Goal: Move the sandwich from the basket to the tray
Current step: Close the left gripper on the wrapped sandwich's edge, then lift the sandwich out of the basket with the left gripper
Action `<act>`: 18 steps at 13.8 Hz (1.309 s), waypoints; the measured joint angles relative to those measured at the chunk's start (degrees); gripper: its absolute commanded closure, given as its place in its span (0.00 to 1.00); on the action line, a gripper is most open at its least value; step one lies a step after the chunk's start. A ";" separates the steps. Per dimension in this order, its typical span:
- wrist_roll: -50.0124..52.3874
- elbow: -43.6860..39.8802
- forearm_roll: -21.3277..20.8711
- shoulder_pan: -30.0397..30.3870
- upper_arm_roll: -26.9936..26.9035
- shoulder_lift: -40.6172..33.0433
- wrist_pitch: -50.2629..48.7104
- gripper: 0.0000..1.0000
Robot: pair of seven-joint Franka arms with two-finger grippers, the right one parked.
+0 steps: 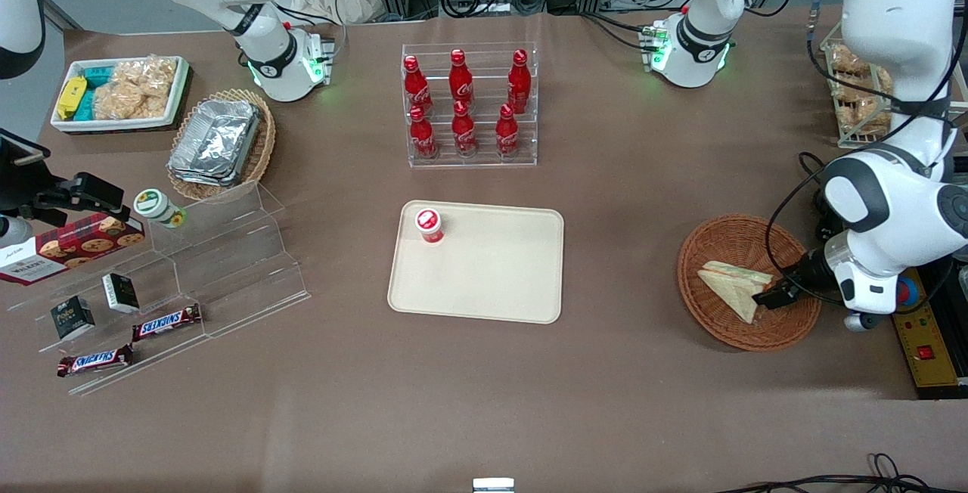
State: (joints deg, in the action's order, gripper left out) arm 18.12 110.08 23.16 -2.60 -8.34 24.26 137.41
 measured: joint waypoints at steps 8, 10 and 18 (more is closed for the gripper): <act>0.22 0.00 1.77 -0.25 0.87 2.54 2.56 0.77; 0.11 -0.07 1.73 -0.56 0.93 2.34 2.56 0.86; 0.41 -13.02 -13.53 -2.31 0.54 -12.61 -28.96 0.90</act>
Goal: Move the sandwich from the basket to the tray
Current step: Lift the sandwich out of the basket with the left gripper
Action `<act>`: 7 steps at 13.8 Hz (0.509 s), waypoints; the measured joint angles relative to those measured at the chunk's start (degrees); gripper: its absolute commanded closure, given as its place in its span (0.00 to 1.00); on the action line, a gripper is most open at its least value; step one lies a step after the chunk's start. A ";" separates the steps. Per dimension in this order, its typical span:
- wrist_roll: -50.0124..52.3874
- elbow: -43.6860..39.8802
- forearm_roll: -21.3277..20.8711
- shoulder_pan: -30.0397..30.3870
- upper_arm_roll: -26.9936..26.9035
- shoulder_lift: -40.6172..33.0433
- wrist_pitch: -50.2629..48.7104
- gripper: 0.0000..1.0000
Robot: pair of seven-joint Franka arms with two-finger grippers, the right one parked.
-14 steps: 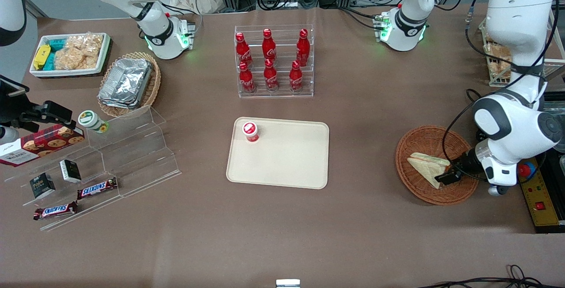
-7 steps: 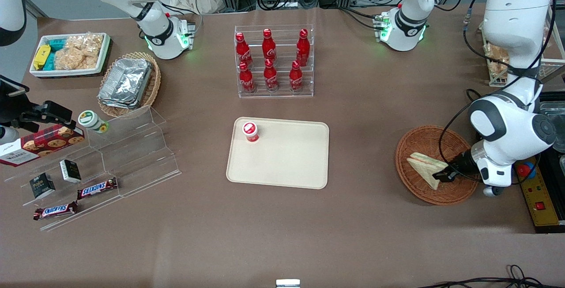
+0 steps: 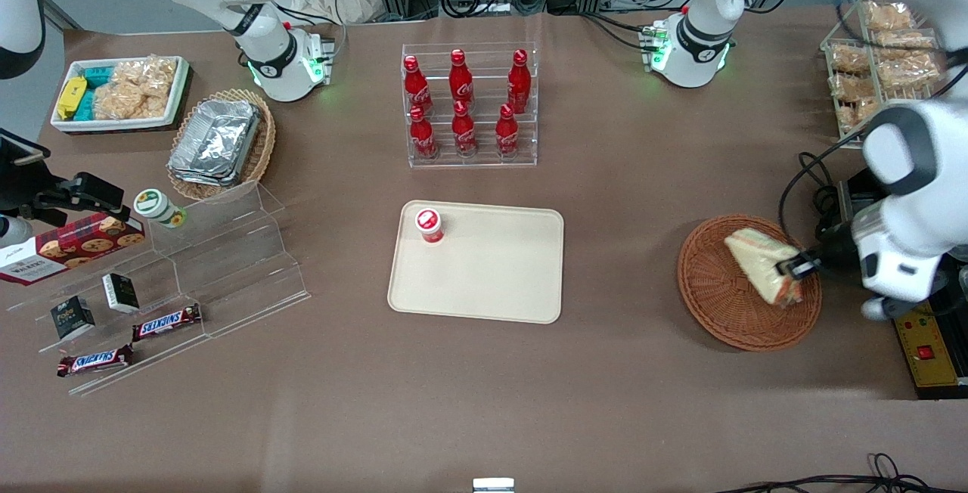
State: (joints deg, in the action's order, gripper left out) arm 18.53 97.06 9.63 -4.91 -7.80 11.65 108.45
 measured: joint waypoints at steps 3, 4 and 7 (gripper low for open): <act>0.04 -8.92 -3.74 -0.35 0.76 -3.75 -15.86 0.90; 0.33 -11.06 -4.74 -0.92 1.53 -4.54 -19.18 0.90; 4.21 -14.71 -9.06 -4.94 5.59 -7.23 -26.49 0.90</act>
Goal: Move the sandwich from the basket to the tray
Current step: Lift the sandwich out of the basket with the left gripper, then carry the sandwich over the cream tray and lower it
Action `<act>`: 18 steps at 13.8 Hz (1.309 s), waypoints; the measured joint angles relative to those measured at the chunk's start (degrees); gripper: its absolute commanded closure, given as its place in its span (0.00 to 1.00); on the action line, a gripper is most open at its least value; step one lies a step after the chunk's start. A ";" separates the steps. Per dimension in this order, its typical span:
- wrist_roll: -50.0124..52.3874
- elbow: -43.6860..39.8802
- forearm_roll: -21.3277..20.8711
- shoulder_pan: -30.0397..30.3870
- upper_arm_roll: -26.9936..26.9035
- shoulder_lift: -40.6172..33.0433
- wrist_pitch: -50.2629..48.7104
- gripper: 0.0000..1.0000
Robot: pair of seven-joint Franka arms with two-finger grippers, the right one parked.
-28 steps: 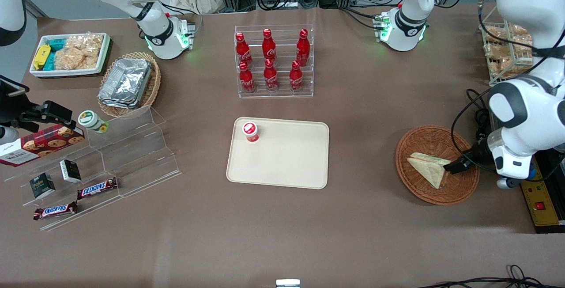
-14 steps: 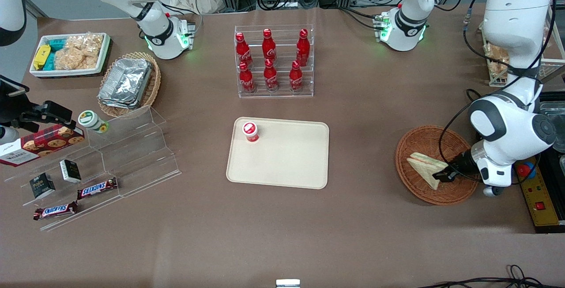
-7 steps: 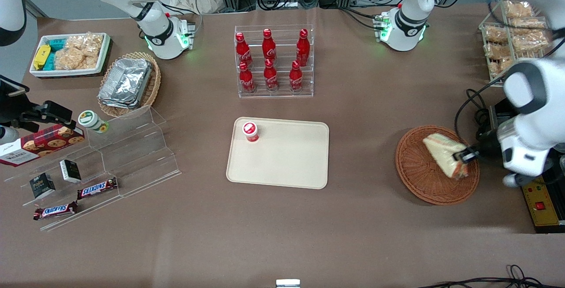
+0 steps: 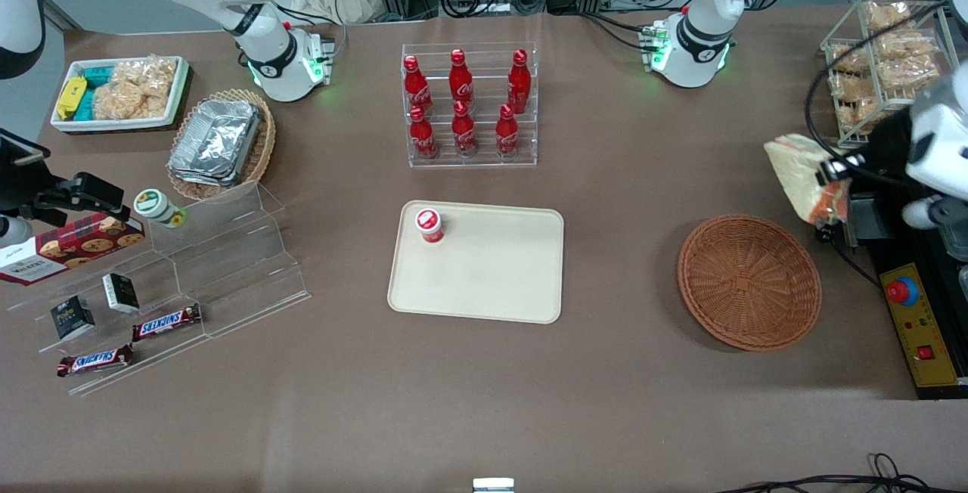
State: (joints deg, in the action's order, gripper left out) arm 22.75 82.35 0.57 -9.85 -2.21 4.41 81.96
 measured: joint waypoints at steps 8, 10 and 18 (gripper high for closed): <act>24.22 0.74 -1.37 -4.99 18.68 3.33 3.98 0.92; 27.67 1.16 -1.37 -5.61 20.43 8.05 10.36 0.92; 33.07 1.35 -5.66 -10.56 20.70 27.78 29.77 0.91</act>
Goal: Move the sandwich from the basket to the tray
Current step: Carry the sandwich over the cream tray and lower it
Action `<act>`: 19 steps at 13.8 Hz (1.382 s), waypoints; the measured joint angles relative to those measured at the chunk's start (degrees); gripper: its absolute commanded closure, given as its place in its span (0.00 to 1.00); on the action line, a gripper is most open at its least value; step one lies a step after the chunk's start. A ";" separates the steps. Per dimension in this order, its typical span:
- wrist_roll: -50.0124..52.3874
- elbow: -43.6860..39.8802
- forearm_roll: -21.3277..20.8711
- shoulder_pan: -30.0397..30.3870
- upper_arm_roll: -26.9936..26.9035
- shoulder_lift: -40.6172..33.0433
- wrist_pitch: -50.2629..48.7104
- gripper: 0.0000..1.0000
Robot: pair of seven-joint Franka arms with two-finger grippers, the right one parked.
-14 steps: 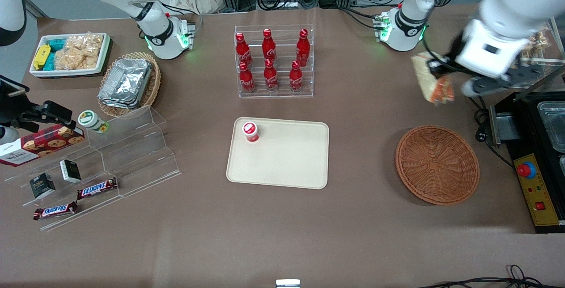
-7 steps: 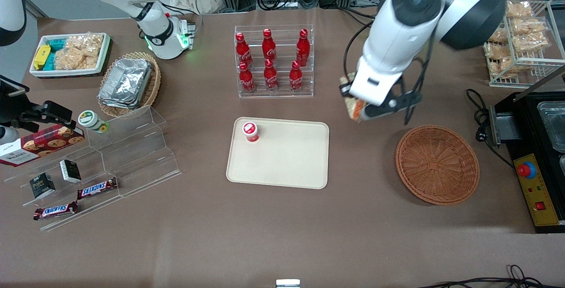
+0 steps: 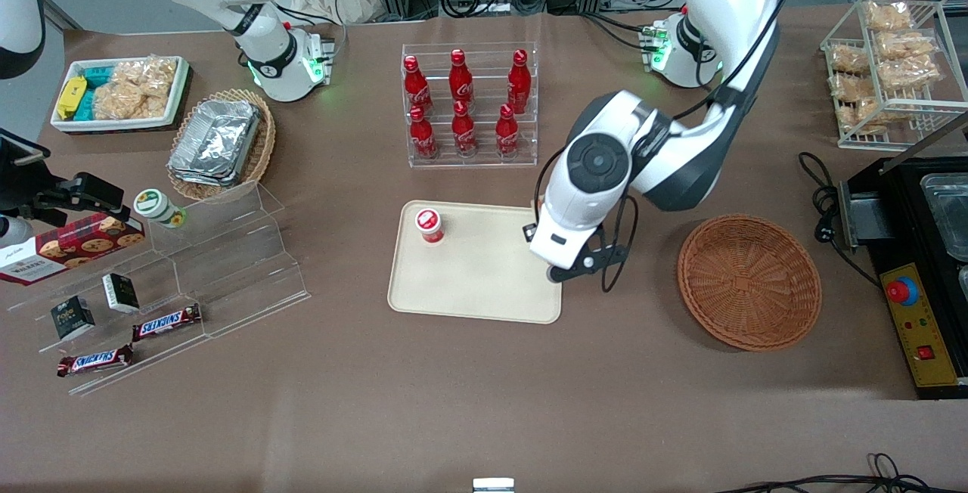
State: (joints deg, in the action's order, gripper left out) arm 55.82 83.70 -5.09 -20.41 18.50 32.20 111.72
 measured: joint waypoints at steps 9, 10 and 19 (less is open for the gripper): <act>0.69 -0.18 -4.85 -1.62 0.00 10.63 8.91 0.86; 0.84 -0.21 -5.11 -1.72 0.00 11.35 9.66 0.79; 12.50 -4.71 -8.00 -1.71 -0.01 9.70 11.06 0.00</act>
State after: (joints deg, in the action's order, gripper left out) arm 68.31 78.99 -13.09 -22.12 18.48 41.90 122.78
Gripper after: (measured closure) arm 0.251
